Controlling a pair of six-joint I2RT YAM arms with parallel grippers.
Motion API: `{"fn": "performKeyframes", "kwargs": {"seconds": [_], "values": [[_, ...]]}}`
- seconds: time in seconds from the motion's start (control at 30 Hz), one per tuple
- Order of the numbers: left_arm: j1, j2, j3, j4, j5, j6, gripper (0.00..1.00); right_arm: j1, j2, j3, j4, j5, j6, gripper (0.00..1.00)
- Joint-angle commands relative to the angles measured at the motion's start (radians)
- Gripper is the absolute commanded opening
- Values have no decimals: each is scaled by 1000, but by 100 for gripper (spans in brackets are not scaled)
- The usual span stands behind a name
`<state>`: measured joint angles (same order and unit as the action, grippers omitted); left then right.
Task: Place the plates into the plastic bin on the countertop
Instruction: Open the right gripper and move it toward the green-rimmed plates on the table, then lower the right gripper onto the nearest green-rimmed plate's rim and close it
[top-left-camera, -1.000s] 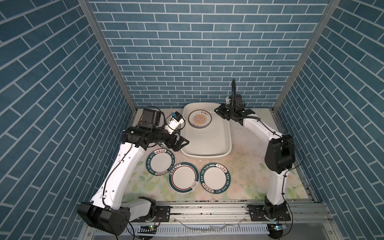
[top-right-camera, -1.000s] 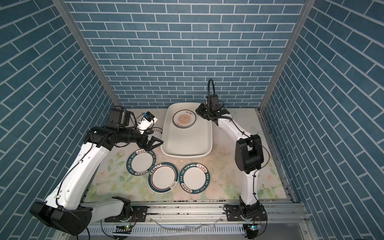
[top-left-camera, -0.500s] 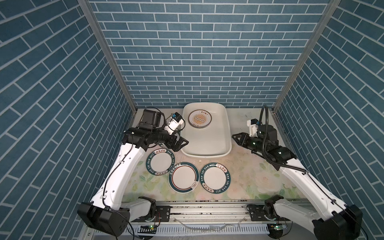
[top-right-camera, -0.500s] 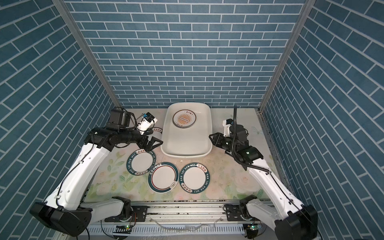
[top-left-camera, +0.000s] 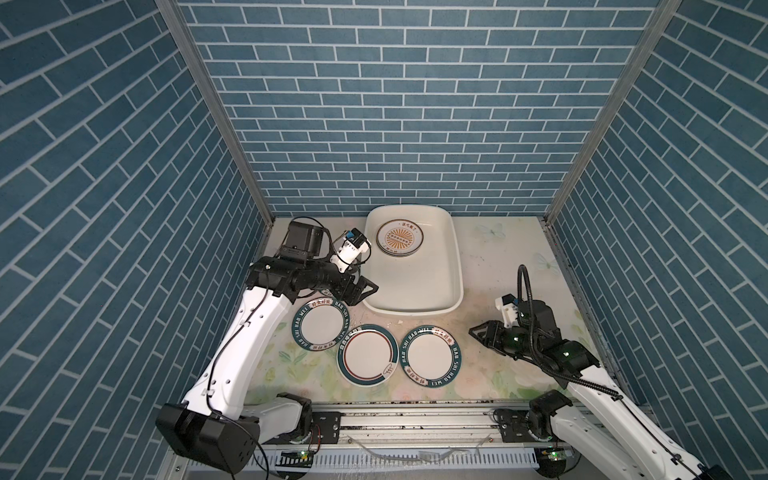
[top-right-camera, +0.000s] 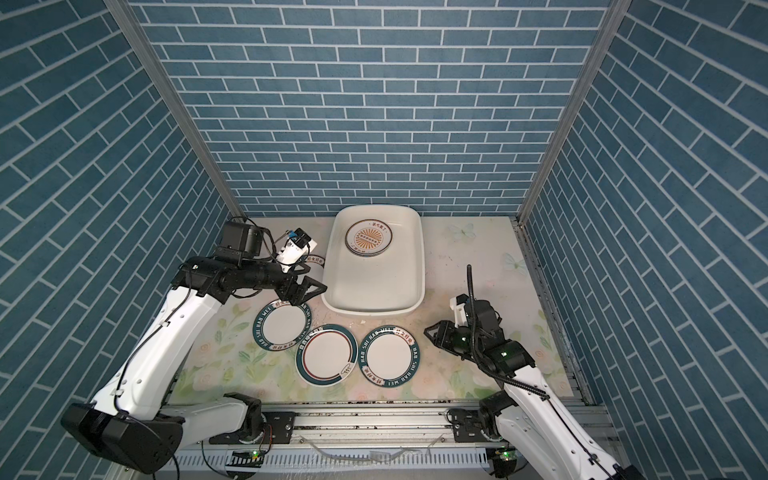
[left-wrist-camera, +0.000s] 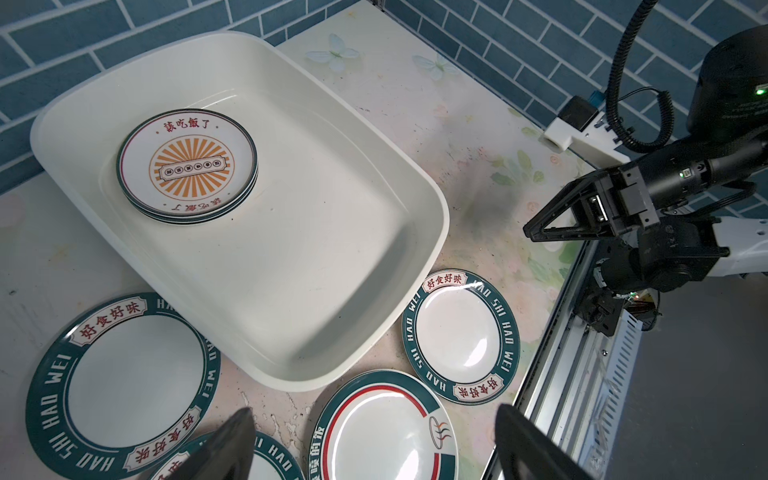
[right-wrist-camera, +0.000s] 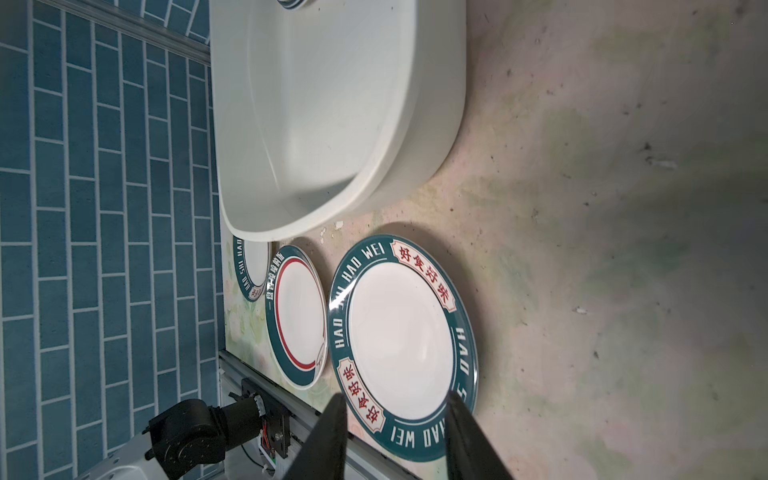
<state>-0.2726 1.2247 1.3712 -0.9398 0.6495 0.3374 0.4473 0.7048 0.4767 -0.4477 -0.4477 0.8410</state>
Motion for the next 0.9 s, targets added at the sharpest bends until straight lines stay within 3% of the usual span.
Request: {"fn": "performKeyframes", "kwargs": {"seconds": [0.0,0.87], "values": [[-2,3,-5,-3,54,13,96,5,-13,-33,-19,-36,28,43],[-1,66,66,-125,287,96,99,7,-50,-291,154,-128,91,41]]}}
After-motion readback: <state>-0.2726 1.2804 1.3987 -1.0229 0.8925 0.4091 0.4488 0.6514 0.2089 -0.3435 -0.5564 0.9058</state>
